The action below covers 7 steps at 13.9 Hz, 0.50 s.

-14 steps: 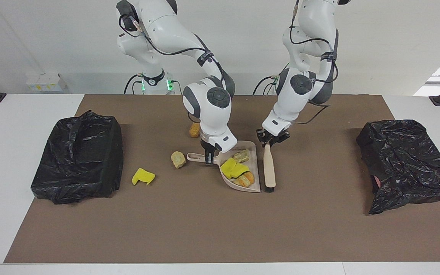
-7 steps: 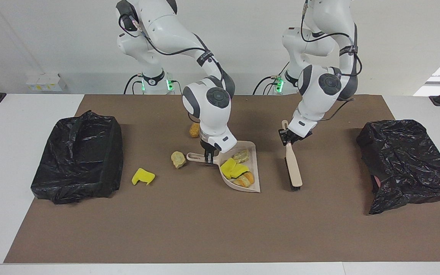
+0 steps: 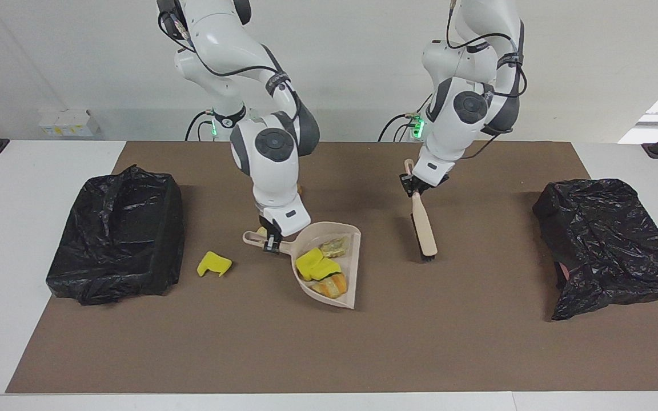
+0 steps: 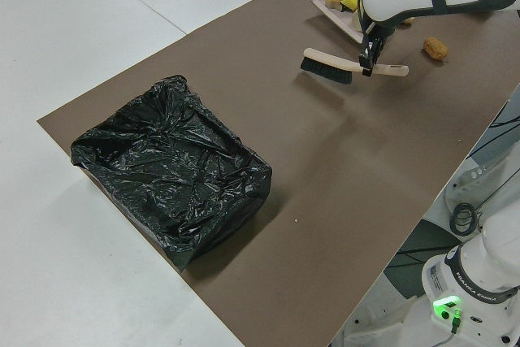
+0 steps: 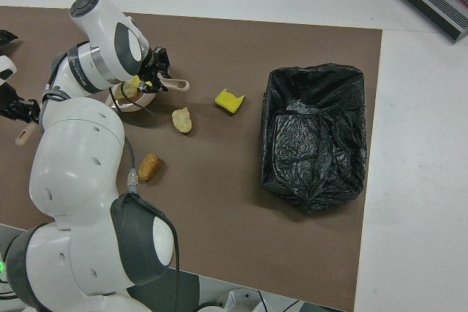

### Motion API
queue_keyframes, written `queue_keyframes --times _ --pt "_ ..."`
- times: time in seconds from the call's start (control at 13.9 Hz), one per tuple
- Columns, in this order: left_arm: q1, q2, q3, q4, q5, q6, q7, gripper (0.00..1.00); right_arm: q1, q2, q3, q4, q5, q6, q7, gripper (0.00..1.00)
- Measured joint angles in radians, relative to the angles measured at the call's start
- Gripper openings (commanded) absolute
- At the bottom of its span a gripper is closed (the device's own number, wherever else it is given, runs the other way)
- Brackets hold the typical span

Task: Sweep and dump trash in bin

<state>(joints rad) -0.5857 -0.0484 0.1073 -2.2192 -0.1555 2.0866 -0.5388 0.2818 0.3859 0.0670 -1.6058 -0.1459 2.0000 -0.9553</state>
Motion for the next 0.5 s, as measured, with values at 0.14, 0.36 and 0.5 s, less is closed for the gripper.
queue_keyframes --times 0.14,0.36,0.5 --pt "-0.091 -0.036 -0.004 -0.054 0.000 0.045 -0.111 0.00 -0.041 -0.054 0.000 -0.007 0.007 -0.034 -0.024 0.00" --pt "-0.214 -0.094 -0.019 -0.118 0.001 0.088 -0.255 0.00 -0.099 -0.135 0.000 -0.056 0.008 -0.067 -0.103 0.00" --pt "-0.252 -0.144 -0.072 -0.180 0.001 0.147 -0.335 0.00 -0.166 -0.191 0.000 -0.106 0.008 -0.068 -0.209 0.00"
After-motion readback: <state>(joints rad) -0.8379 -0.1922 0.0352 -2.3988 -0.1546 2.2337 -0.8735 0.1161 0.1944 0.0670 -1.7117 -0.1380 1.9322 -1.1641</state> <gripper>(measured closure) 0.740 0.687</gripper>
